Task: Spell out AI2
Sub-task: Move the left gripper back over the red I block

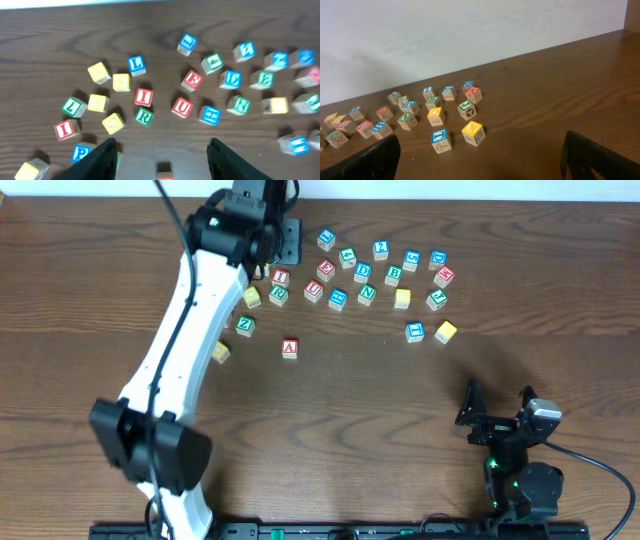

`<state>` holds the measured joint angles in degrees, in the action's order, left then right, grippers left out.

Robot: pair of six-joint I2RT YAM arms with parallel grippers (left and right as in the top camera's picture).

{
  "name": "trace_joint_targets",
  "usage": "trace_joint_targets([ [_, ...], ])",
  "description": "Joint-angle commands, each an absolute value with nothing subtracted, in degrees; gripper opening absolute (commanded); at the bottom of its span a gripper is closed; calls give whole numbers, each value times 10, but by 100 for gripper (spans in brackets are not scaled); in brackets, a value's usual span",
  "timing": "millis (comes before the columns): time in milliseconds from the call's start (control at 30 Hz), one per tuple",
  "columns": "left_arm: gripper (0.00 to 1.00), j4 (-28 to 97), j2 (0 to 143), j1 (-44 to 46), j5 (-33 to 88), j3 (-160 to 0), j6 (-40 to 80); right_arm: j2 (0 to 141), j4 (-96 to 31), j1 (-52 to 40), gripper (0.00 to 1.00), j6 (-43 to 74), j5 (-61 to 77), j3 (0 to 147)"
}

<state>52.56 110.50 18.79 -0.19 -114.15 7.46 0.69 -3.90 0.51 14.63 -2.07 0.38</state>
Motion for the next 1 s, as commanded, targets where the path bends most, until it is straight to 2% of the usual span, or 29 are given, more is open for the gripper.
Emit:
trace_joint_targets([
  [0, 57, 535, 1142, 187, -4, -1151, 25, 3, -41, 8, 99, 150, -20, 3],
  [400, 57, 538, 1179, 185, -5, -1146, -20, 3, -41, 8, 99, 150, -20, 3],
  [433, 61, 538, 1179, 185, -6, -1146, -19, 3, -41, 8, 99, 150, -20, 3],
  [467, 90, 538, 1179, 185, -6, -1146, -19, 3, -41, 8, 99, 150, -20, 3],
  [500, 94, 538, 1179, 185, -6, -1146, -19, 3, -41, 8, 99, 150, -20, 3],
  [600, 98, 538, 1179, 185, -6, -1146, -19, 3, -41, 8, 99, 150, -20, 3],
  [967, 98, 535, 1180, 185, -6, -1146, -46, 3, -41, 8, 99, 150, -20, 3],
])
